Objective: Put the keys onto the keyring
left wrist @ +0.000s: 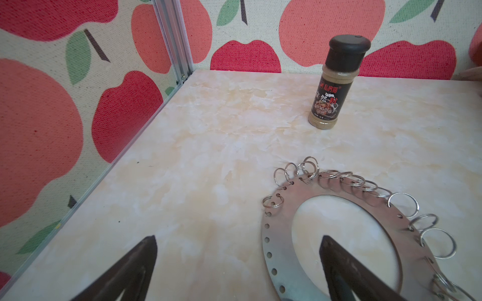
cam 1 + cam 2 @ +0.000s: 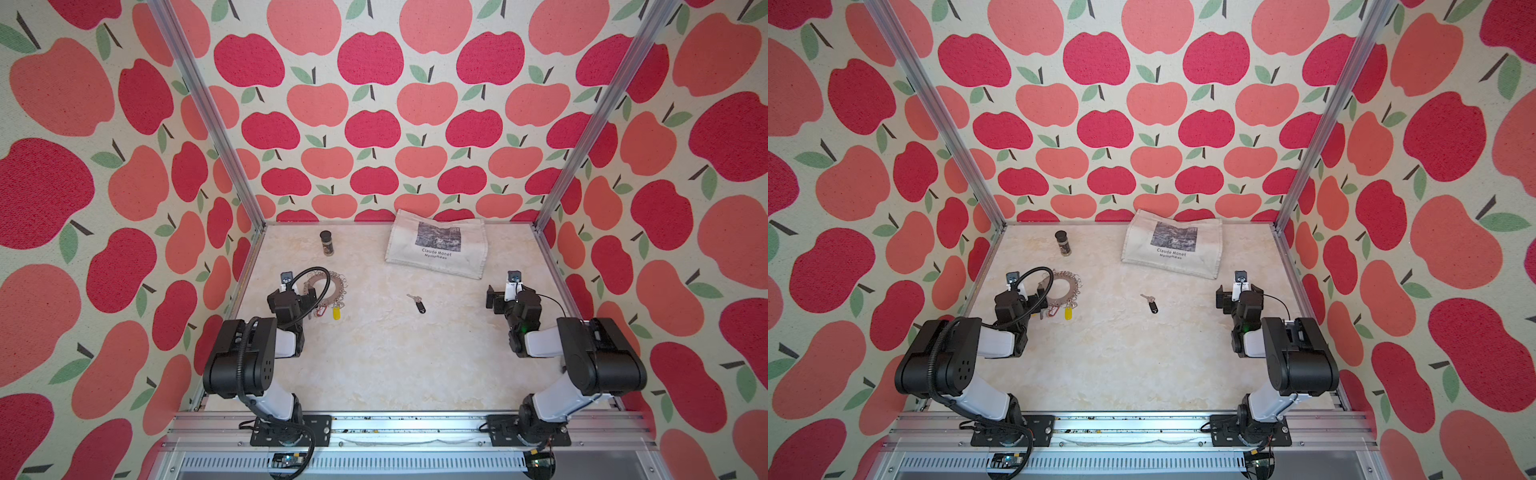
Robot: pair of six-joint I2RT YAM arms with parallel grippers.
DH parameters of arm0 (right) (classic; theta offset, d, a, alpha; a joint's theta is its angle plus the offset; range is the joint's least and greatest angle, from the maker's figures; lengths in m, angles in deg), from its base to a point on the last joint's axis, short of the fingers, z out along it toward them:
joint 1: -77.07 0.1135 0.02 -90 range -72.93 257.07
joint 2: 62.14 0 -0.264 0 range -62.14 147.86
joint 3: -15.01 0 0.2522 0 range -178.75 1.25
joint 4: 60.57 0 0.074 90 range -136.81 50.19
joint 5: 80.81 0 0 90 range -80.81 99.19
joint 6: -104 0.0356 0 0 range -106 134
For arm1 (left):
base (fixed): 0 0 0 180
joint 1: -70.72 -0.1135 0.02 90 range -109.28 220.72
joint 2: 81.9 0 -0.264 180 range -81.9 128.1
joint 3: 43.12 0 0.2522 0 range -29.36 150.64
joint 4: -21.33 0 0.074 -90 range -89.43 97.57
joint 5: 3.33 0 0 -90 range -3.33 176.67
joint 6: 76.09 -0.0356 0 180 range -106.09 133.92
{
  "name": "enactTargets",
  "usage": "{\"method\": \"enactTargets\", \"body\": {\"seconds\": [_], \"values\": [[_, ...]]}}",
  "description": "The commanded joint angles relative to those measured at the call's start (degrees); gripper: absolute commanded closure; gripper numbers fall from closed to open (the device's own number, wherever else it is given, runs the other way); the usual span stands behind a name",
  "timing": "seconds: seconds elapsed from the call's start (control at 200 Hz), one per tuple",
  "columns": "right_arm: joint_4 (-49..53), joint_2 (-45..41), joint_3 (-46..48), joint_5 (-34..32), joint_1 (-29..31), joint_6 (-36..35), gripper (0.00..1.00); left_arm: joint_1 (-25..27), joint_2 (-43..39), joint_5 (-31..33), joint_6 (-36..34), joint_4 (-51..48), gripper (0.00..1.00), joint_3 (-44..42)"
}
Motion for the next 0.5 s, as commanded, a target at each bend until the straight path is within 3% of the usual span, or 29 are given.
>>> {"method": "enactTargets", "body": {"seconds": [0.0, 0.495], "values": [[0.6, -0.8, -1.0, 0.6, -0.4, 0.7, 0.01, -0.4, 0.5, -1.0, 0.7, -0.2, 0.01, 1.2], [0.8, -0.8, -1.1, 0.6, -0.4, 0.7, 0.01, -0.5, 0.5, -1.3, 0.8, -0.5, 0.01, 1.2]]}}
